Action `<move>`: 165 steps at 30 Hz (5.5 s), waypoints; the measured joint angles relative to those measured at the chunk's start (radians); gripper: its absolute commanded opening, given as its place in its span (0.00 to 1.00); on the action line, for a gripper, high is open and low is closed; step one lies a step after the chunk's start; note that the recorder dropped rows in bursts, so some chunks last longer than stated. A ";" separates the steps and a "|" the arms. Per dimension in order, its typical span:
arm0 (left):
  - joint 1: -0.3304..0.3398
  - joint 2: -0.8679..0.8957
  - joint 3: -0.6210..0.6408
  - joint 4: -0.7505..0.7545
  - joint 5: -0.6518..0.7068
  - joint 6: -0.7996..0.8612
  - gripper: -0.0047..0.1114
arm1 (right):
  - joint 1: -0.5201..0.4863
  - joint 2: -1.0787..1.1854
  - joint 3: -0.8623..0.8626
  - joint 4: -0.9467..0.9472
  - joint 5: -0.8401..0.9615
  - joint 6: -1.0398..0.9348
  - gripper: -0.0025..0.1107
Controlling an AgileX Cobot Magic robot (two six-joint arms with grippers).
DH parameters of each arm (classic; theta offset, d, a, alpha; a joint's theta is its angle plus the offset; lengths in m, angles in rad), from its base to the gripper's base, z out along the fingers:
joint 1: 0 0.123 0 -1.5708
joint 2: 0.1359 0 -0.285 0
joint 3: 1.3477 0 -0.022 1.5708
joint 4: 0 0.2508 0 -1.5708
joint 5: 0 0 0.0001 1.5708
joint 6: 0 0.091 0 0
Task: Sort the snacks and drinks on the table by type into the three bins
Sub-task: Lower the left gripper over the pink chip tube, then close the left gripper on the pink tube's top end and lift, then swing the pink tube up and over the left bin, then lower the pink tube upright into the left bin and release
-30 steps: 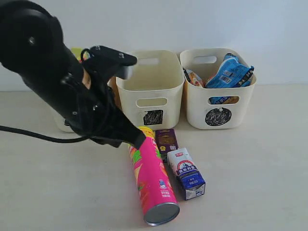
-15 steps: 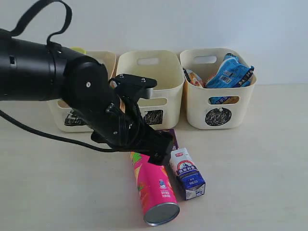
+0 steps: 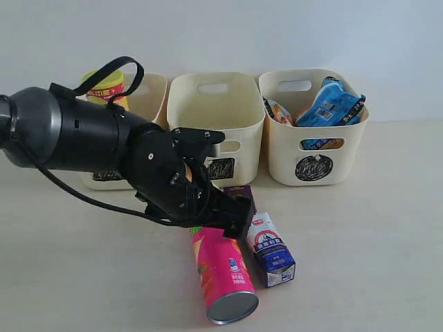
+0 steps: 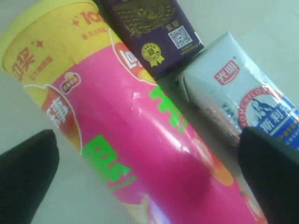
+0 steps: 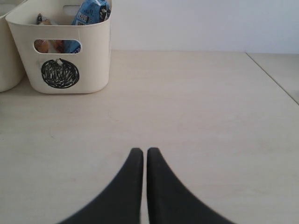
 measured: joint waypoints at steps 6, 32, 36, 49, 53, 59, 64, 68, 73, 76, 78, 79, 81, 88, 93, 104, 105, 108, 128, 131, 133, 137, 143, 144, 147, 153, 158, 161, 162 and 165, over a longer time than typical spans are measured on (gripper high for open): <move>0.026 0.016 0.000 0.021 -0.022 -0.002 0.82 | 0.000 0.000 0.000 0.000 0.000 0.000 0.02; 0.038 0.096 0.000 0.070 0.006 -0.010 0.47 | 0.000 0.000 0.000 0.000 0.000 0.000 0.02; 0.038 0.096 -0.001 0.074 0.010 -0.010 0.07 | 0.000 0.000 0.000 0.000 0.000 0.000 0.02; 0.050 0.055 -0.002 0.131 0.047 -0.044 0.07 | 0.000 0.000 0.000 0.000 0.000 0.000 0.02; 0.050 -0.020 -0.002 0.157 0.078 -0.044 0.07 | 0.000 0.000 0.000 0.000 0.000 0.000 0.02; 0.057 -0.151 -0.002 0.195 0.138 -0.044 0.07 | 0.000 0.000 0.000 0.000 0.000 0.000 0.02; 0.059 -0.280 -0.002 0.216 0.142 -0.042 0.07 | 0.000 0.000 0.000 0.000 0.000 0.000 0.02; 0.093 -0.375 -0.013 0.227 0.145 -0.037 0.07 | 0.000 0.000 0.000 0.000 0.000 0.000 0.02; 0.186 -0.468 -0.034 0.233 0.146 -0.013 0.07 | 0.000 0.000 0.000 0.000 0.000 0.000 0.02; 0.255 -0.501 -0.056 0.233 0.147 0.008 0.07 | 0.000 0.000 0.000 0.000 0.000 0.000 0.02; 0.296 -0.504 -0.077 0.235 0.154 0.026 0.07 | 0.000 0.000 0.000 0.000 0.000 0.000 0.02; 0.318 -0.504 -0.090 0.235 0.154 0.034 0.07 | 0.000 0.000 0.000 0.000 0.000 0.000 0.02; 0.355 -0.504 -0.112 0.235 0.154 0.045 0.07 | 0.000 0.000 0.000 0.000 0.000 0.000 0.02; 0.468 -0.462 -0.239 0.237 0.123 0.091 0.07 | 0.000 0.000 0.000 0.000 0.000 0.000 0.02; 0.517 -0.383 -0.307 0.237 0.039 0.098 0.07 | 0.000 0.000 0.000 0.000 0.000 0.000 0.02; 0.597 -0.033 -0.353 0.237 -0.623 0.103 0.07 | 0.000 0.000 0.000 0.000 0.000 0.000 0.02; 0.602 -0.019 -0.353 0.237 -0.661 0.103 0.07 | 0.000 0.000 0.000 0.000 0.000 0.000 0.02; 0.625 0.051 -0.355 0.237 -0.841 0.105 0.07 | 0.000 0.000 0.000 0.000 0.000 0.000 0.02; 0.632 0.103 -0.362 0.200 -1.097 0.228 0.07 | 0.000 0.000 0.000 0.000 0.000 0.000 0.02; 0.632 0.103 -0.385 0.200 -1.000 0.228 0.07 | 0.000 0.000 0.000 0.000 0.000 0.000 0.02; 0.636 0.126 -0.402 0.200 -0.952 0.228 0.07 | 0.000 0.000 0.000 0.000 0.000 0.000 0.02; 0.636 0.172 -0.433 0.200 -0.935 0.161 0.07 | 0.000 0.000 0.000 0.000 0.000 0.000 0.02; 0.636 0.244 -0.490 0.252 -0.956 0.084 0.07 | 0.000 0.000 0.000 0.000 0.000 0.000 0.02; 0.636 0.255 -0.498 0.257 -0.958 0.083 0.07 | 0.000 0.000 0.000 0.000 0.000 0.000 0.02; 0.636 0.283 -0.519 0.259 -0.965 0.067 0.07 | 0.000 0.000 0.000 0.000 0.000 0.000 0.02; 0.636 0.327 -0.524 0.260 -0.990 0.018 0.07 | 0.000 0.000 0.000 0.000 0.000 0.000 0.02; 0.627 0.344 -0.524 0.284 -1.001 0.007 0.08 | 0.000 0.000 0.000 0.000 0.000 0.000 0.02; 0.621 0.353 -0.524 0.333 -1.012 0.007 0.20 | 0.000 0.000 0.000 0.000 0.000 0.000 0.02; 0.619 0.352 -0.524 0.344 -1.012 0.005 0.26 | 0.000 0.000 0.000 0.000 0.000 0.000 0.02; 0.617 0.357 -0.524 0.359 -1.008 0.005 0.51 | 0.000 0.000 0.000 0.000 0.000 0.000 0.02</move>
